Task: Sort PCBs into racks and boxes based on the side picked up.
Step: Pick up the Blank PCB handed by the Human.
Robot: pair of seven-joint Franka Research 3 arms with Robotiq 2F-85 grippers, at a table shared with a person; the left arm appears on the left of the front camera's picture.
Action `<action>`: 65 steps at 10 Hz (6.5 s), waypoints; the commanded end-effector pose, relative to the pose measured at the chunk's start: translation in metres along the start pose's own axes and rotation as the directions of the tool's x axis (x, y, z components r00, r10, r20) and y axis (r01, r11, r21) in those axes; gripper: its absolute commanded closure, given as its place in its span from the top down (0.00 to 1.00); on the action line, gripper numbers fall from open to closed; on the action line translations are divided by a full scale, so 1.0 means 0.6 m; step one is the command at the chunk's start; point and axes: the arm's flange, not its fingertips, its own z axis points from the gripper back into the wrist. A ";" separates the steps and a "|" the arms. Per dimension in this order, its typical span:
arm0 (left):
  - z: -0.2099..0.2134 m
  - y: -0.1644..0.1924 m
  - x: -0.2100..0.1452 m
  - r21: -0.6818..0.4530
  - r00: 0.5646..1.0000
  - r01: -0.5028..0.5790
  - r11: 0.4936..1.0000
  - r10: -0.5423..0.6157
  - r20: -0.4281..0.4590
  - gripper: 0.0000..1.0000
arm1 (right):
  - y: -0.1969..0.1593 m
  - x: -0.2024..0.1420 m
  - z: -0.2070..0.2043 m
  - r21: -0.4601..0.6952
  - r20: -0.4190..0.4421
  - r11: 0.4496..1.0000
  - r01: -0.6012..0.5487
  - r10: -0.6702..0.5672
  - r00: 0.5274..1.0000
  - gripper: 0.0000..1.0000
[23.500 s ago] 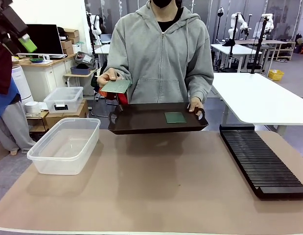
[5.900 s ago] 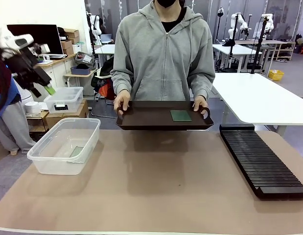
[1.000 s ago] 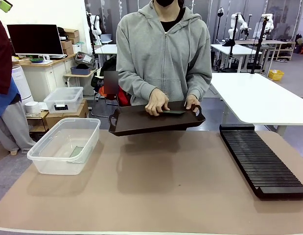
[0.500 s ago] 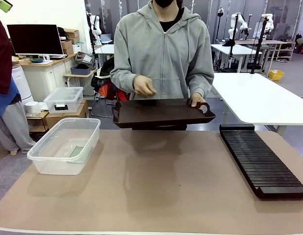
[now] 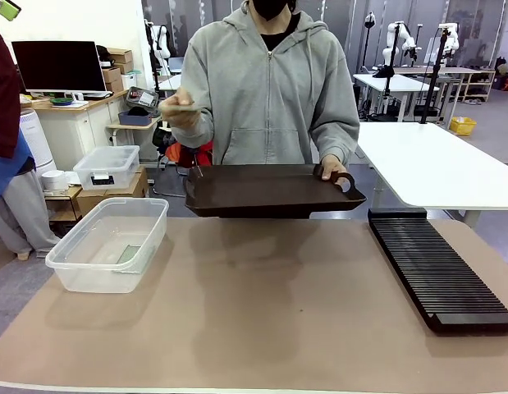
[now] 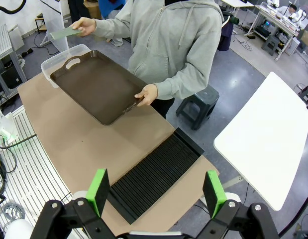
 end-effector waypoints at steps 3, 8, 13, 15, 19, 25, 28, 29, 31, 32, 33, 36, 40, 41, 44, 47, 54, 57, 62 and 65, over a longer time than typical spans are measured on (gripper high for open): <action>0.002 -0.003 -0.001 -0.003 1.000 0.001 1.000 -0.001 0.000 1.00 | 0.004 0.000 -0.002 0.004 0.000 1.000 -0.002 0.002 1.000 1.00; 0.002 -0.003 -0.001 -0.003 1.000 0.001 1.000 -0.001 0.000 1.00 | 0.004 0.000 -0.002 0.004 0.000 1.000 -0.002 0.002 1.000 1.00; 0.002 -0.003 -0.001 -0.003 1.000 0.001 1.000 -0.001 0.000 1.00 | 0.004 0.000 -0.002 0.004 0.000 1.000 -0.002 0.002 1.000 1.00; 0.002 -0.003 -0.001 -0.003 1.000 0.001 1.000 -0.001 0.000 1.00 | 0.004 0.000 -0.002 0.004 0.000 1.000 -0.002 0.002 1.000 1.00; 0.002 -0.003 -0.001 -0.003 1.000 0.001 1.000 -0.001 0.000 1.00 | 0.004 0.000 -0.002 0.004 0.000 1.000 -0.002 0.002 1.000 1.00; -0.035 0.028 -0.003 -0.128 0.930 -0.350 0.928 0.328 -0.166 1.00 | 0.004 0.000 -0.002 0.004 0.000 1.000 -0.002 0.002 1.000 1.00; -0.066 0.038 -0.003 -0.223 0.841 -0.533 0.816 0.484 -0.242 1.00 | 0.004 0.000 -0.002 0.004 0.000 1.000 -0.002 0.002 1.000 1.00; -0.095 0.041 -0.005 -0.234 0.779 -0.624 0.745 0.570 -0.261 1.00 | 0.004 0.000 -0.002 0.004 0.000 1.000 -0.002 0.002 1.000 1.00; -0.128 0.059 -0.012 -0.304 0.671 -0.741 0.599 0.684 -0.288 1.00 | 0.004 0.000 -0.002 0.004 0.000 1.000 -0.002 0.002 1.000 1.00; -0.140 0.063 -0.014 -0.324 0.624 -0.777 0.539 0.725 -0.290 1.00 | 0.004 0.000 -0.002 0.004 0.000 1.000 -0.002 0.002 1.000 1.00; -0.151 0.063 -0.017 -0.347 0.609 -0.785 0.513 0.740 -0.285 1.00 | 0.004 0.000 -0.002 0.004 0.000 1.000 -0.002 0.002 1.000 1.00; -0.164 0.060 -0.026 -0.310 0.639 -0.768 0.560 0.700 -0.319 1.00 | 0.004 0.000 -0.002 0.004 0.000 1.000 -0.002 0.002 1.000 1.00; -0.202 0.072 -0.024 -0.305 0.523 -0.847 0.435 0.785 -0.334 1.00 | 0.004 0.000 -0.002 0.004 0.000 1.000 -0.002 0.002 1.000 1.00; -0.226 0.065 -0.023 -0.272 0.386 -0.910 0.311 0.876 -0.290 1.00 | 0.004 0.000 -0.002 0.004 0.000 1.000 -0.002 0.002 1.000 1.00; -0.284 0.060 -0.039 -0.362 0.242 -0.923 0.129 0.927 -0.288 1.00 | 0.004 0.000 -0.002 0.004 0.000 1.000 -0.002 0.002 1.000 1.00; -0.364 0.037 -0.070 -0.455 0.229 -0.888 0.062 0.918 -0.323 1.00 | 0.004 0.000 -0.002 0.004 0.000 1.000 -0.002 0.002 1.000 1.00; -0.441 0.033 -0.107 -0.513 0.322 -0.850 0.115 0.886 -0.335 1.00 | 0.004 0.000 -0.002 0.004 0.000 1.000 -0.002 0.002 1.000 1.00; -0.441 0.033 -0.107 -0.513 0.322 -0.850 0.115 0.886 -0.335 1.00 | 0.004 0.000 -0.002 0.004 0.000 1.000 -0.002 0.002 1.000 1.00; -0.482 0.019 -0.111 -0.577 0.362 -0.811 0.097 0.858 -0.364 1.00 | 0.004 0.000 -0.002 0.004 0.000 1.000 -0.002 0.002 1.000 1.00; -0.512 0.011 -0.105 -0.624 0.384 -0.778 0.067 0.838 -0.388 1.00 | 0.004 0.000 -0.002 0.004 0.000 1.000 -0.002 0.002 1.000 1.00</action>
